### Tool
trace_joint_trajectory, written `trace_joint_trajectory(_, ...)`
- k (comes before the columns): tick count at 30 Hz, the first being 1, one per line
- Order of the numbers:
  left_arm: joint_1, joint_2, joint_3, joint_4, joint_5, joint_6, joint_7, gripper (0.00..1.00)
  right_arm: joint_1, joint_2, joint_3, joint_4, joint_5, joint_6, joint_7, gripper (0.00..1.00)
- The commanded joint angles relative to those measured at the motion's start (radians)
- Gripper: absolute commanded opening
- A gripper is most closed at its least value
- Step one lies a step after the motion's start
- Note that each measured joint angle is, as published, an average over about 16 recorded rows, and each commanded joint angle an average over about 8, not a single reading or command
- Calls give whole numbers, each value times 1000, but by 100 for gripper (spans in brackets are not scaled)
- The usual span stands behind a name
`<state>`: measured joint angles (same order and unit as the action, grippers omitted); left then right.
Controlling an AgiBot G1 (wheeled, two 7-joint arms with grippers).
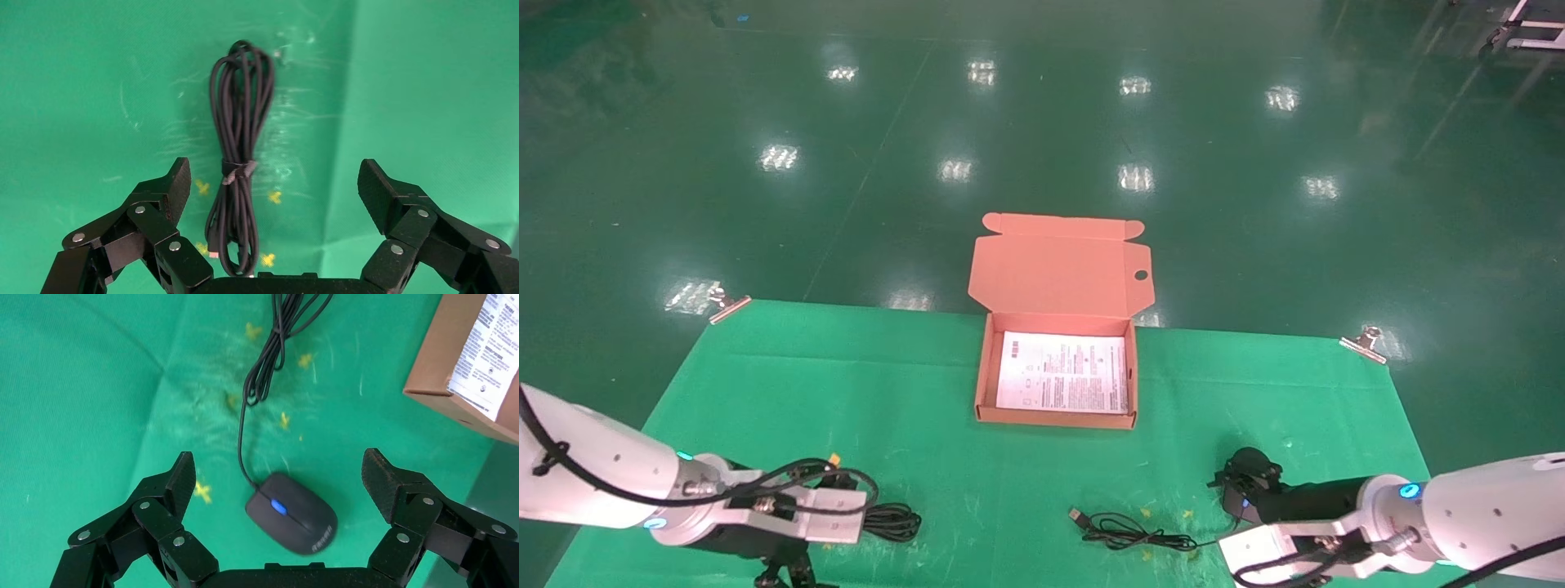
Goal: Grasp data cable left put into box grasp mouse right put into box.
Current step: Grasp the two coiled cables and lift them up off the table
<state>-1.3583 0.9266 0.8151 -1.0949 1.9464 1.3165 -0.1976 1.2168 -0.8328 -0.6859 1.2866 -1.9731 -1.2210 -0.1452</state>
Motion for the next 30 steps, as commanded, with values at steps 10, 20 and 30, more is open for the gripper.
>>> trace_joint_trajectory(10,-3,54,-20,196,-3,-93,13,100,-8,-73,4,-111,2,47,52,100)
trace_joint_trajectory(20,-33,99,-46,431,-45,-139,82,100,25,-166,4,-297,30,59,54,100)
trace_joint_trajectory(30,-64,140,-45,580,-55,-152,192,74,53,-231,-11,-440,24,83,-13,75)
